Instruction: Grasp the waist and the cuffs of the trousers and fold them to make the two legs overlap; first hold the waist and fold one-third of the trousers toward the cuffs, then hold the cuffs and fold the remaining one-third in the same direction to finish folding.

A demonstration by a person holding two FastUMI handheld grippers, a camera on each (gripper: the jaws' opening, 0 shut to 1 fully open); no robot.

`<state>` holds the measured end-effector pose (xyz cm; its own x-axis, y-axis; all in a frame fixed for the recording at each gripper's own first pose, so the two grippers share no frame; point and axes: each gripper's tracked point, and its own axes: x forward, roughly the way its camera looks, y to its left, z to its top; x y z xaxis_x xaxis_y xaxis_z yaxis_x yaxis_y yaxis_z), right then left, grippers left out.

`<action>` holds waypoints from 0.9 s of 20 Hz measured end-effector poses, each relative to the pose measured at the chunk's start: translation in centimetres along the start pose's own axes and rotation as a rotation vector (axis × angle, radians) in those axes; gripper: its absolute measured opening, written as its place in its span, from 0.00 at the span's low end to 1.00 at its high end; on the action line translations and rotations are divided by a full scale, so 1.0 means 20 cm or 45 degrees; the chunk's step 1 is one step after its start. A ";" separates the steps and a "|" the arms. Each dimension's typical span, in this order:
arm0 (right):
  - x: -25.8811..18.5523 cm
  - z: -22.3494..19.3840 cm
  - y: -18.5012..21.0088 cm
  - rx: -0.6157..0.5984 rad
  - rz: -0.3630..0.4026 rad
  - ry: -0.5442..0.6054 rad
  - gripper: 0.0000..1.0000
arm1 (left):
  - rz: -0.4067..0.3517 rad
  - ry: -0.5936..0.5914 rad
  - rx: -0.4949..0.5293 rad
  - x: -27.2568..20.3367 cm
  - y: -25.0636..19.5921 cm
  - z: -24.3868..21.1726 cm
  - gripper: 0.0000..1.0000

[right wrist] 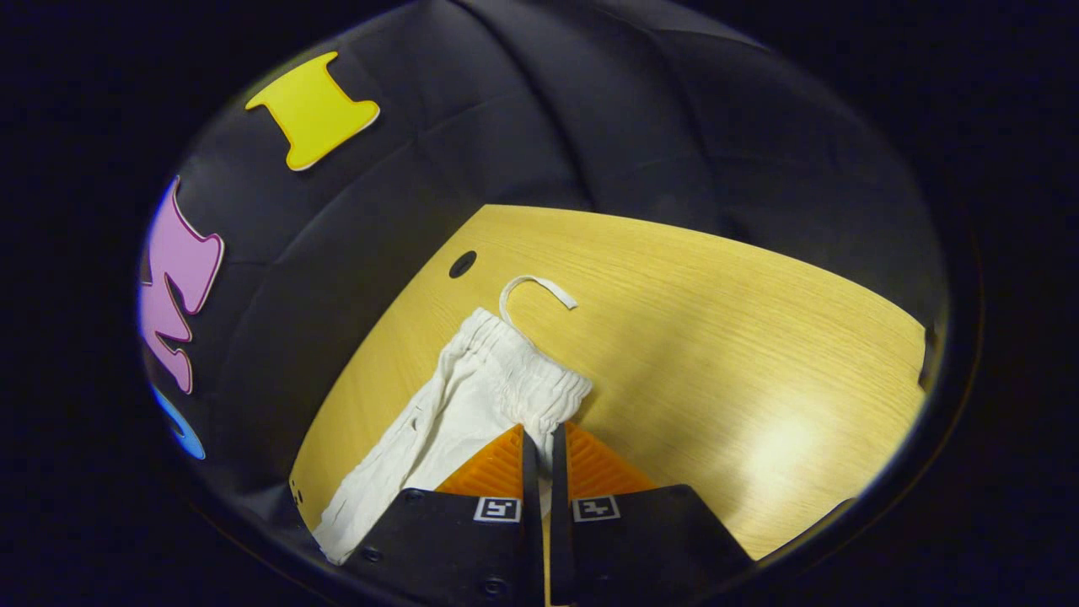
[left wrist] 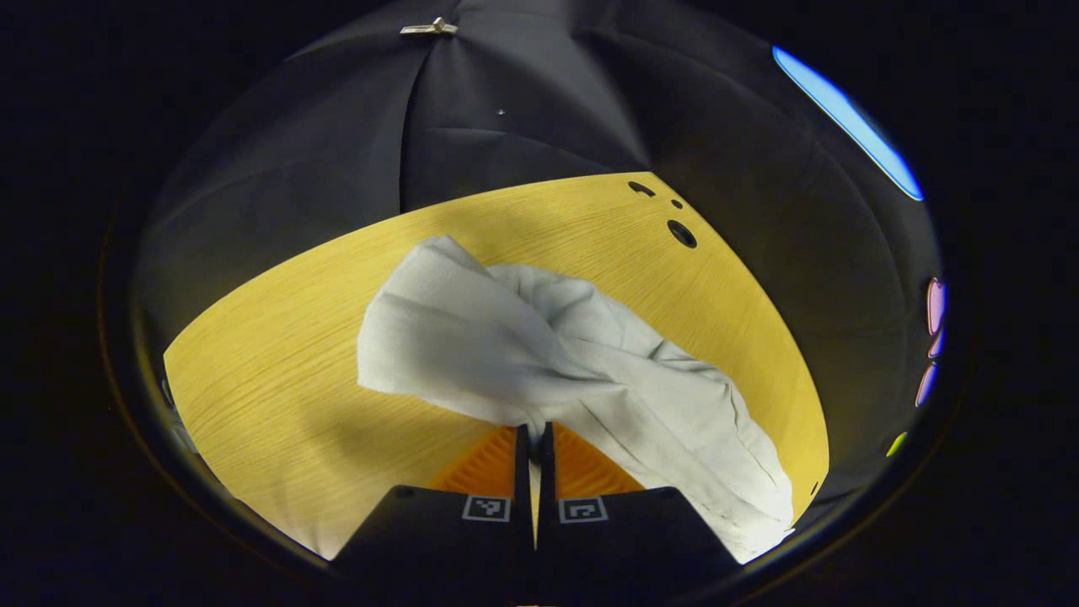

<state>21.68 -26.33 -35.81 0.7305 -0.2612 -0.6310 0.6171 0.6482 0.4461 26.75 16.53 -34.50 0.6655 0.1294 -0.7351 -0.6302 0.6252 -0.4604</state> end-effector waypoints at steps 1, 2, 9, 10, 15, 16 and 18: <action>-0.02 0.02 0.01 -0.009 0.008 -0.015 0.07 | -0.012 0.013 -0.001 0.00 0.00 -0.01 0.07; -0.05 0.05 0.01 -0.013 0.028 -0.036 0.07 | -0.022 0.025 -0.005 0.04 -0.02 -0.02 0.07; -0.34 0.16 0.25 -0.242 0.225 -0.164 0.07 | -0.070 0.101 0.093 0.08 -0.04 -0.04 0.07; -0.37 0.14 0.30 -0.328 0.246 -0.170 0.07 | -0.074 0.108 0.096 0.08 -0.04 -0.03 0.07; -0.51 -0.01 0.68 -0.535 0.418 -0.181 0.07 | -0.098 0.138 0.091 0.08 -0.04 -0.03 0.06; -0.52 -0.07 0.76 -0.563 0.455 -0.174 0.07 | -0.104 0.143 0.096 0.08 -0.04 -0.04 0.06; -0.54 -0.19 0.88 -0.607 0.518 -0.154 0.07 | -0.110 0.150 0.104 0.08 -0.04 -0.04 0.06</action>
<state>23.49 -9.44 -23.61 0.9241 0.0117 -0.3820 0.1060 0.9525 0.2856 28.01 15.69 -35.64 0.6612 -0.0160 -0.7501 -0.5346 0.6914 -0.4860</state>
